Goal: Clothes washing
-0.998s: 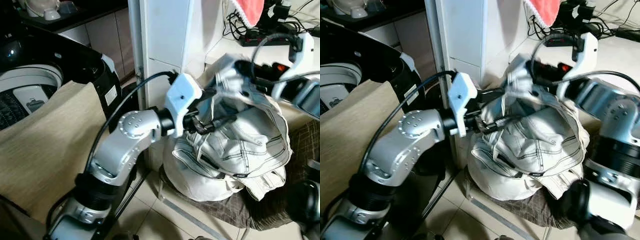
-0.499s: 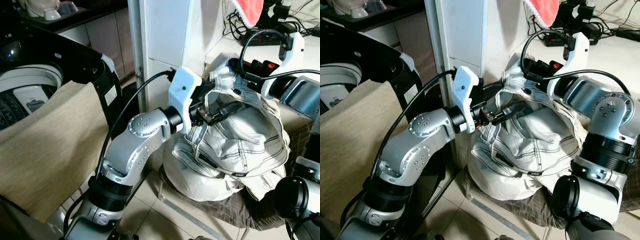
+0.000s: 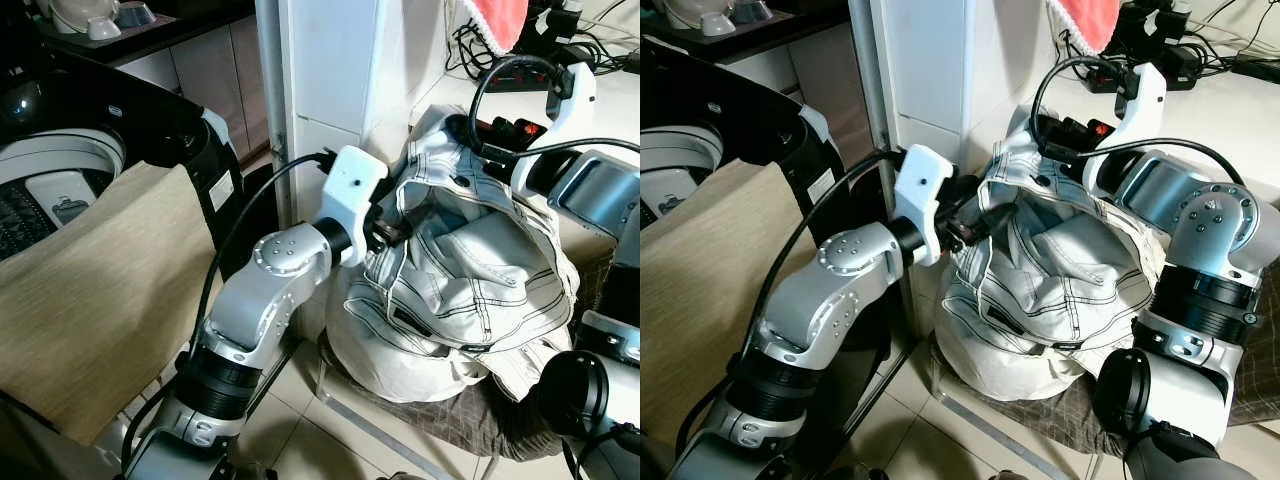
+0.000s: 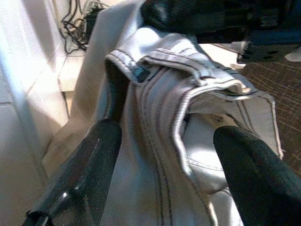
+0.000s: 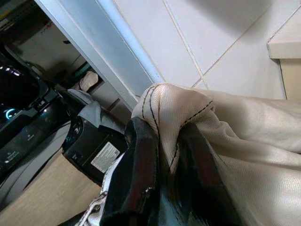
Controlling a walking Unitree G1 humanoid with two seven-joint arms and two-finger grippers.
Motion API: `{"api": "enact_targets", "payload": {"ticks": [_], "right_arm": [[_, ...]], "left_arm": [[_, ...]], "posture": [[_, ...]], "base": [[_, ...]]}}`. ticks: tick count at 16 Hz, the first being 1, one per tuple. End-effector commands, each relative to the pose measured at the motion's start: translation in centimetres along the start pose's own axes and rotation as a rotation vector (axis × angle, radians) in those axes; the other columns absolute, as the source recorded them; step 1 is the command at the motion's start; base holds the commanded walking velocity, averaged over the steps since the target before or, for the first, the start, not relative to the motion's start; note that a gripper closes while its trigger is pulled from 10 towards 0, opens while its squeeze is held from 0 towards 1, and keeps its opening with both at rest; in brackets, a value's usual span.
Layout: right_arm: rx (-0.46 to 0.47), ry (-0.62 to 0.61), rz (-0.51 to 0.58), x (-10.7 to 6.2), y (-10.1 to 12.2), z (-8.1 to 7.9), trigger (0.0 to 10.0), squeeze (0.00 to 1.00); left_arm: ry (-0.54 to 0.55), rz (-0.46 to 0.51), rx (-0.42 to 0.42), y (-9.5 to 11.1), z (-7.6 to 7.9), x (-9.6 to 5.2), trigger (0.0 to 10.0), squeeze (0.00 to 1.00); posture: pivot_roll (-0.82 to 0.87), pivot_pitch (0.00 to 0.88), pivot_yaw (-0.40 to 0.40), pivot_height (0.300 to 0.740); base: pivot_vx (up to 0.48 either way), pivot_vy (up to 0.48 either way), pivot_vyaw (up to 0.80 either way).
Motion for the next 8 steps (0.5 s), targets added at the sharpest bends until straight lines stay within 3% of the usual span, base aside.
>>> {"api": "enact_targets", "payload": {"ticks": [1,8], "right_arm": [[-0.035,0.064,0.051,-0.27,1.51,-1.87,0.0,0.00],[-0.039,0.068,0.044,-0.26,1.25,-2.02,0.0,0.00]], "left_arm": [[0.017,-0.001,0.002,0.08,-0.31,0.12,0.0,0.00],[0.035,0.014,-0.033,0.21,-0.65,0.06,0.0,0.00]], "posture": [[-0.14,0.000,0.024,0.740],[-0.14,0.000,0.023,0.740]], "base": [[0.000,0.000,0.00],[0.000,0.000,0.00]]}}
Point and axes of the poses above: a point about 5 cm out from each wrist's last joint towards the gripper, its own x axis pointing out of the wrist towards the gripper, its own y axis along the axis of the wrist's last joint, z = x × y, the point moved 4 cm from there along x, pointing out of the wrist towards the gripper, and after that the axes turned 3 degrees about x, right-handed, at the moved point
